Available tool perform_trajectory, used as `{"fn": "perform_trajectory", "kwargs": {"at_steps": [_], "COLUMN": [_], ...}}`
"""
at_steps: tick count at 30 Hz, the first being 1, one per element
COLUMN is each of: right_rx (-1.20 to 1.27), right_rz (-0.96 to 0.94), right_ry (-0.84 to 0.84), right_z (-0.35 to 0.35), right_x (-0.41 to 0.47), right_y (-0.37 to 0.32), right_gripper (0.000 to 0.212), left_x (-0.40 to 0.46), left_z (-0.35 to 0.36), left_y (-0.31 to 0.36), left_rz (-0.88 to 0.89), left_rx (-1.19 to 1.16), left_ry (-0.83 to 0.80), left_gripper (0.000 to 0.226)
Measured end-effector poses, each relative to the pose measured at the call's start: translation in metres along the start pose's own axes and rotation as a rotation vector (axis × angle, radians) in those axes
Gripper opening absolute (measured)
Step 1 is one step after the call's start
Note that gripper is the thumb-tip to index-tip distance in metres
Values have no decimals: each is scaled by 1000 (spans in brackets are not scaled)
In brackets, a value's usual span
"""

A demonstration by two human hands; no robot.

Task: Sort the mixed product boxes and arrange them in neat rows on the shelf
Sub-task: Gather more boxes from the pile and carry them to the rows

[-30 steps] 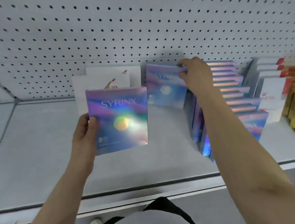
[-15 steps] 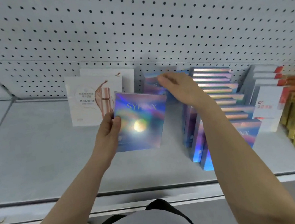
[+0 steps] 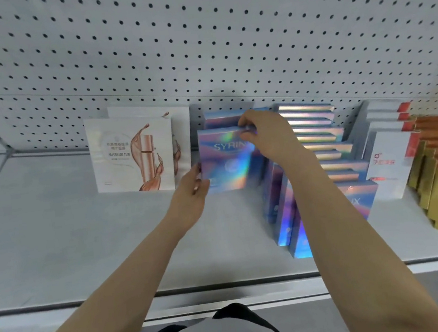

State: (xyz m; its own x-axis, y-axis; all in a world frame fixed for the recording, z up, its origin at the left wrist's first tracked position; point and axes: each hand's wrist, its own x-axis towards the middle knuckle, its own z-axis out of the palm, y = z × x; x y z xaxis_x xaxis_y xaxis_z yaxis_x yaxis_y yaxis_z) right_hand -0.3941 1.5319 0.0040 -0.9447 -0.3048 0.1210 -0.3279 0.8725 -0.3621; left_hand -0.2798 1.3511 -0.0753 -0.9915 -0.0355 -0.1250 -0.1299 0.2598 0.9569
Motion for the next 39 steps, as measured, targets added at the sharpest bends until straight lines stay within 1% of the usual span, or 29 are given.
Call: {"fn": "perform_trajectory", "kwargs": {"at_steps": [3,4,7,13,18,21,24,28,31,35,39], "right_rx": [-186,-211,-204,-262,-257,-218,-118,10,62,160,219], "right_rz": [-3,0,16,8,16,-7,-45,-77,-125,-199,-253], "right_ry": [87,114,140,93,66,99,167,226,196,157,33], "right_z": [6,9,15,19,18,20,23,41,69,113,152], "right_x": [7,8,10,15,17,12,3,-20,-44,-78,-112], "right_y": [3,3,3,7,7,5,-1,-26,-56,-110,-179], "right_gripper": [28,31,39,42,42,37,35,35,33,28,26], "left_x": [8,12,24,34,29,23,10,-19,-52,-106,-167], "left_z": [6,8,13,14,13,8,-6,-39,-71,-121,-179], "left_y": [-4,-5,-3,0,3,8,10,-1,-19,-49,-83], "left_rz": [-19,-29,-72,-99,-59,-37,-22,7,-33,-50,-104], "left_rx": [84,123,191,178,159,178,163,128,145,101,54], "left_ry": [-31,-40,-53,-50,-37,-28,39,170,261,401,525], "left_gripper": [51,53,57,55,52,51,50,35,27,21,22]}}
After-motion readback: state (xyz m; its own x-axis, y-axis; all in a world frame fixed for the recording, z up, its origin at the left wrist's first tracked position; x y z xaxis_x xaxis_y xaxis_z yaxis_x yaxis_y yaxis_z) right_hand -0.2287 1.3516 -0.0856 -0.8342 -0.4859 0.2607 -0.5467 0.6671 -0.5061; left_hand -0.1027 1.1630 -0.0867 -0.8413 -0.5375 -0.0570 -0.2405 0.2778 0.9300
